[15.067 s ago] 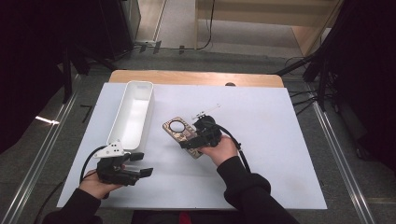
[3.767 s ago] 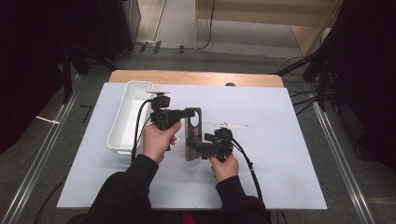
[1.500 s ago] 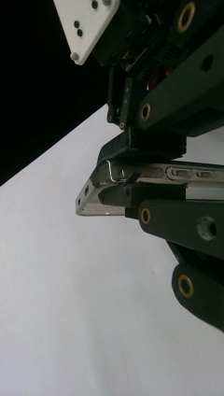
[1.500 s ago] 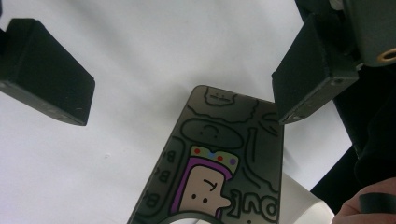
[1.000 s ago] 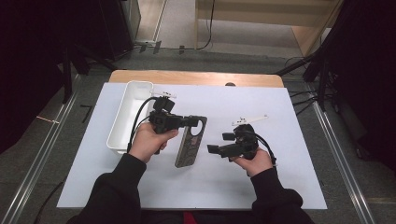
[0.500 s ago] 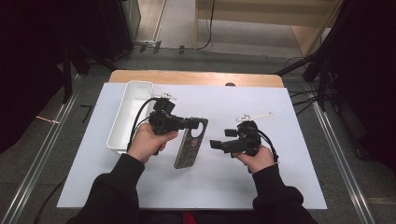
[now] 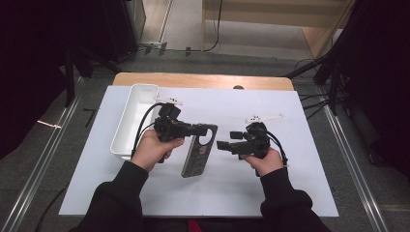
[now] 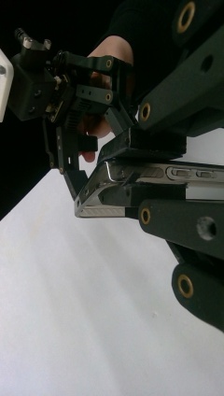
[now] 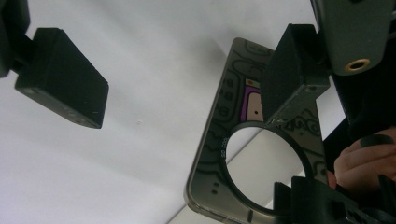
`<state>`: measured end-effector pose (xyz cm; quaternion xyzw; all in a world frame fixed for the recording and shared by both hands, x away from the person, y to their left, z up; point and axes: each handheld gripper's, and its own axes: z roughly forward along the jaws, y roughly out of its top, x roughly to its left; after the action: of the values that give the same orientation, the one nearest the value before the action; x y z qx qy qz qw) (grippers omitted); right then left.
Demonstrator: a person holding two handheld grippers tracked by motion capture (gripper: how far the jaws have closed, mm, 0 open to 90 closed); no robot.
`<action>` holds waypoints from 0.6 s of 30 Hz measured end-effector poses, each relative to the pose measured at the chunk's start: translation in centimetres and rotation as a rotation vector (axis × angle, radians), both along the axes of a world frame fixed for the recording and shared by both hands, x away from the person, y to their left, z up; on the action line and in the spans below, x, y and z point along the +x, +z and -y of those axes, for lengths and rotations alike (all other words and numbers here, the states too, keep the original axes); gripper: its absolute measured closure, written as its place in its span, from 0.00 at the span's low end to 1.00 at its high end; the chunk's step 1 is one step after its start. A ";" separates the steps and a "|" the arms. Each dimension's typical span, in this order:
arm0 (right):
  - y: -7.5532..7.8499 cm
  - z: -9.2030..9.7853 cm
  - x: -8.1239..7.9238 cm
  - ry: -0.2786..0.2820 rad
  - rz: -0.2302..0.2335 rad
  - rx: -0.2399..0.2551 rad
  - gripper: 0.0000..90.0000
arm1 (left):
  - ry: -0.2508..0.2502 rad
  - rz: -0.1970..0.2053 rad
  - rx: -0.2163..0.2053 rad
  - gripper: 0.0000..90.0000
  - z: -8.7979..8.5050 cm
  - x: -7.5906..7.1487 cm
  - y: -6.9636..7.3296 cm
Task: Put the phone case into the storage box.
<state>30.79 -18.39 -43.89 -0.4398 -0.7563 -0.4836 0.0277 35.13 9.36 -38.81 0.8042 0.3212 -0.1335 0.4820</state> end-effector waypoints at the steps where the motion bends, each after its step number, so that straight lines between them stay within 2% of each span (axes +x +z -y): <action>1: 0.0 0.0 0.0 -0.001 0.000 0.003 0.17 | 0.000 0.002 0.001 0.88 0.0 0.0 0.0; 18: -0.2 -0.5 0.8 0.009 -0.003 0.056 0.25 | -0.037 0.010 -0.024 0.88 0.3 -0.2 -0.1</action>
<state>31.60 -17.91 -44.05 -0.4362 -0.7443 -0.5039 0.0431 34.93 9.10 -38.91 0.8047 0.3022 -0.1422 0.4908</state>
